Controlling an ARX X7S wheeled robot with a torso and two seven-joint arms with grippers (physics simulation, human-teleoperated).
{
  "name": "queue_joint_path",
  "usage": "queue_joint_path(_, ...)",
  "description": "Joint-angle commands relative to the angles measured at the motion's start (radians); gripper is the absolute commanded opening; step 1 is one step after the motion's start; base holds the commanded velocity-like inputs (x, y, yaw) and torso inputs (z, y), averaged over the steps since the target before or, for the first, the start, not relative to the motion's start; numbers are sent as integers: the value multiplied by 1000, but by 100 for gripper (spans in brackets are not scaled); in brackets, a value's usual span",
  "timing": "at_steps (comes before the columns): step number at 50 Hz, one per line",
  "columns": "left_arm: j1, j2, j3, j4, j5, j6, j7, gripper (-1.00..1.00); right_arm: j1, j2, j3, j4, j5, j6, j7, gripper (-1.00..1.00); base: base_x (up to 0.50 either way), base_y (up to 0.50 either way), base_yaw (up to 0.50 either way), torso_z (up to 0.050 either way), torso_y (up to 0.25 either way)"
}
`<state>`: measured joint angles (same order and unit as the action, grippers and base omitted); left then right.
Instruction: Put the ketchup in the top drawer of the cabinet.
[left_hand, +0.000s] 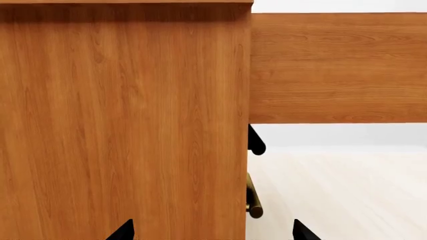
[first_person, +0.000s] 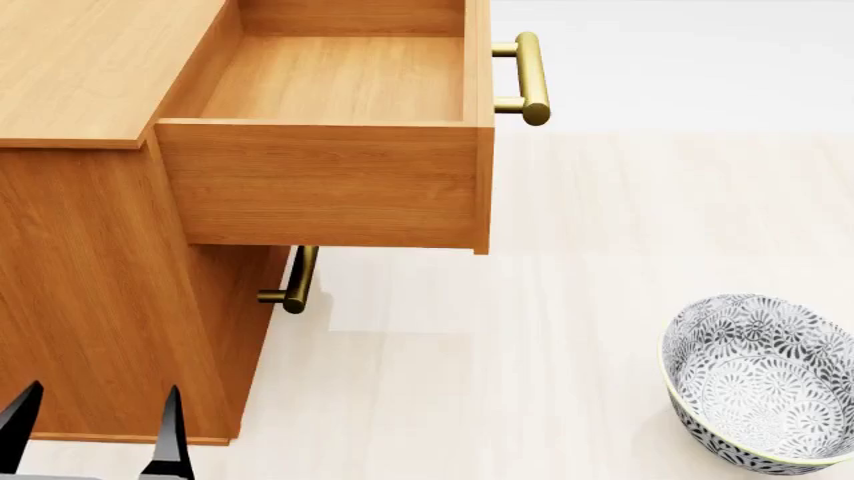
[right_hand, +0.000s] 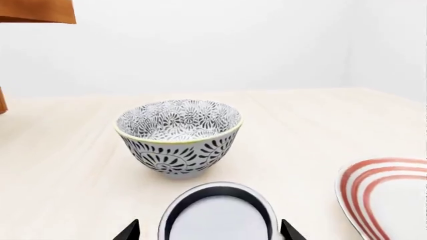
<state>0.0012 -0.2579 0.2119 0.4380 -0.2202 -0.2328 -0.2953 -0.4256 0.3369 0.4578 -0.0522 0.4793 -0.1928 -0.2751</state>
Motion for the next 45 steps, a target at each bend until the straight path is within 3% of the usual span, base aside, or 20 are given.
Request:
queue_joint_path(1, -4, -1, 6, -16, -2, 8, -4, 100, 9, -3, -4, 33, -10, -5, 1, 100, 0, 0, 0, 0, 0)
queue_joint_path(11, -7, -6, 8, -15, -7, 4, -9, 100, 22, -6, 4, 46, 9, 4, 11, 100, 0, 0, 0, 0, 0)
queue_joint_path(12, -7, -6, 8, -15, -8, 4, -9, 100, 24, -7, 4, 49, 9, 2, 11, -100, 0, 0, 0, 0, 0)
queue_joint_path(26, -6, -10, 10, -17, -12, 4, -19, 100, 28, -9, 19, 12, 17, 11, 45, -100, 0, 0, 0, 0, 0)
queue_joint_path(35, -8, -13, 12, -22, -18, 6, -20, 100, -2, 34, 80, -277, 108, 168, 197, -100, 0, 0, 0, 0, 0)
queue_joint_path(45, -11, -17, 10, -29, -27, 12, -20, 100, 55, 162, 131, -589, 237, 419, 443, -100, 0, 0, 0, 0, 0)
